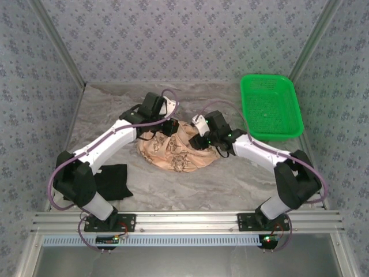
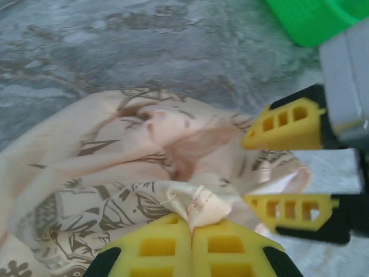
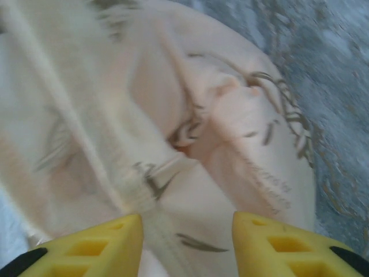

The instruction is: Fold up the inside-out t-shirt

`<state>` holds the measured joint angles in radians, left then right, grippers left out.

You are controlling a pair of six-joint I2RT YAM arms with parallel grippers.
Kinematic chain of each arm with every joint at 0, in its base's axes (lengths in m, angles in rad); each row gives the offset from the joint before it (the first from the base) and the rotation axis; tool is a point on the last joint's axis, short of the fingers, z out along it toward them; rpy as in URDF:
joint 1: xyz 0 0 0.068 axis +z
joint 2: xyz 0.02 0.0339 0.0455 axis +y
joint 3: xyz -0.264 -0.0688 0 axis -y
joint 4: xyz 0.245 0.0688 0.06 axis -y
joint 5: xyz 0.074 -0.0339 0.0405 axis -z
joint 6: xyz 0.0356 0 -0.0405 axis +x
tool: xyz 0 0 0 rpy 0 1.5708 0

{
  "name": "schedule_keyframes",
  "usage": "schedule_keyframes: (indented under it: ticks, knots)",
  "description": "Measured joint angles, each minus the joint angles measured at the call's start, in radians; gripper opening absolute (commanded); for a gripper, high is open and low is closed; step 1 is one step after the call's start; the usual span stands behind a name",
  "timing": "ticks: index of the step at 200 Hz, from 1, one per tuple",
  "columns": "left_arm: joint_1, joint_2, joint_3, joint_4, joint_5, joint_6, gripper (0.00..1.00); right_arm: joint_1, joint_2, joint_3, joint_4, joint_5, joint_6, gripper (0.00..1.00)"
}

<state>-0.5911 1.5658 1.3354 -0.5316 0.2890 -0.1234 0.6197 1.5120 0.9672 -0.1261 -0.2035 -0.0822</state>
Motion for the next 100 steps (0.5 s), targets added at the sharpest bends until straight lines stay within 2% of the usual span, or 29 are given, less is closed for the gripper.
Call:
schedule_keyframes:
  ticks: [40,73,100]
  knots:
    - [0.0,-0.01,0.016,-0.08,0.101,0.031,0.0,0.024,-0.01,-0.016,0.03,0.048,-0.006,0.55]
    - [0.002,-0.049,0.016,-0.116,0.127,0.05,0.0,0.031,0.029,-0.018,0.027,0.213,0.119,0.46]
    - [0.02,-0.107,0.011,-0.138,0.143,0.06,0.0,0.031,0.047,-0.023,-0.008,0.353,0.249,0.49]
